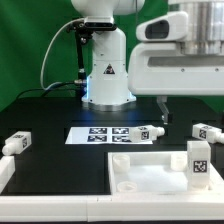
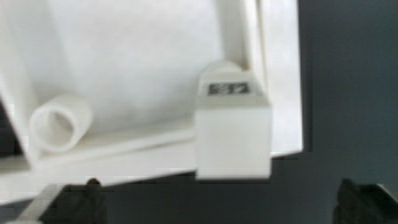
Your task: Assemble one leg
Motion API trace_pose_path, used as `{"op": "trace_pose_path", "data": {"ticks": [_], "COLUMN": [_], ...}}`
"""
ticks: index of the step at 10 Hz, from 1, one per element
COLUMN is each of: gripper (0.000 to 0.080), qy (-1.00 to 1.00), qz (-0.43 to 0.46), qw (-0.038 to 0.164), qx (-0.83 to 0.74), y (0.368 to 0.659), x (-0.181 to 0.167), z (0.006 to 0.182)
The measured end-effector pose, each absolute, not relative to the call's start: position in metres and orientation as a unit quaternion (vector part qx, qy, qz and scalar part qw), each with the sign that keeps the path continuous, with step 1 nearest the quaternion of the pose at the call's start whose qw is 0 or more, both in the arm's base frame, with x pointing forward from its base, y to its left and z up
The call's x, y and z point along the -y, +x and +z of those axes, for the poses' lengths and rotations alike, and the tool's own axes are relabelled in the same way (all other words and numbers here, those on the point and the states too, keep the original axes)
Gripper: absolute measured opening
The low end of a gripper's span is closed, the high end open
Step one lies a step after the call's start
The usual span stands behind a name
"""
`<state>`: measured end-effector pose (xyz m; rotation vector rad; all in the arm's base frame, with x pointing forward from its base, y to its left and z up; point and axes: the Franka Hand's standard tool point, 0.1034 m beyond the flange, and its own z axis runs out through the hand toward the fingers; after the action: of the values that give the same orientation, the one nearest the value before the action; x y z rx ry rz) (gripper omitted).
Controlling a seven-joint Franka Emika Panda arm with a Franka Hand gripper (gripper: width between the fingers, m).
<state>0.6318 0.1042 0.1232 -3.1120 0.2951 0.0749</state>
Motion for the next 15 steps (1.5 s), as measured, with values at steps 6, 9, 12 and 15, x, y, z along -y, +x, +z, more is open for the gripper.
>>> {"op": "trace_pose_path", "data": {"ticks": [6, 9, 12, 15], "gripper": [0.0649, 0.0649, 0.0649, 0.056], "qy": [-0.995, -0.993, -0.993, -0.993], "qz": [0.029, -0.011, -0.012, -0.011], "qw": [0.002, 0.003, -0.002, -0.004], "qx": [-0.097, -0.114, -0.115, -0.116], "y": [0.645, 0.646, 0.638, 0.638], "x": [-0.107, -0.116, -0.116, -0.114], "z": [0.117, 0.091, 0.081, 0.08]}}
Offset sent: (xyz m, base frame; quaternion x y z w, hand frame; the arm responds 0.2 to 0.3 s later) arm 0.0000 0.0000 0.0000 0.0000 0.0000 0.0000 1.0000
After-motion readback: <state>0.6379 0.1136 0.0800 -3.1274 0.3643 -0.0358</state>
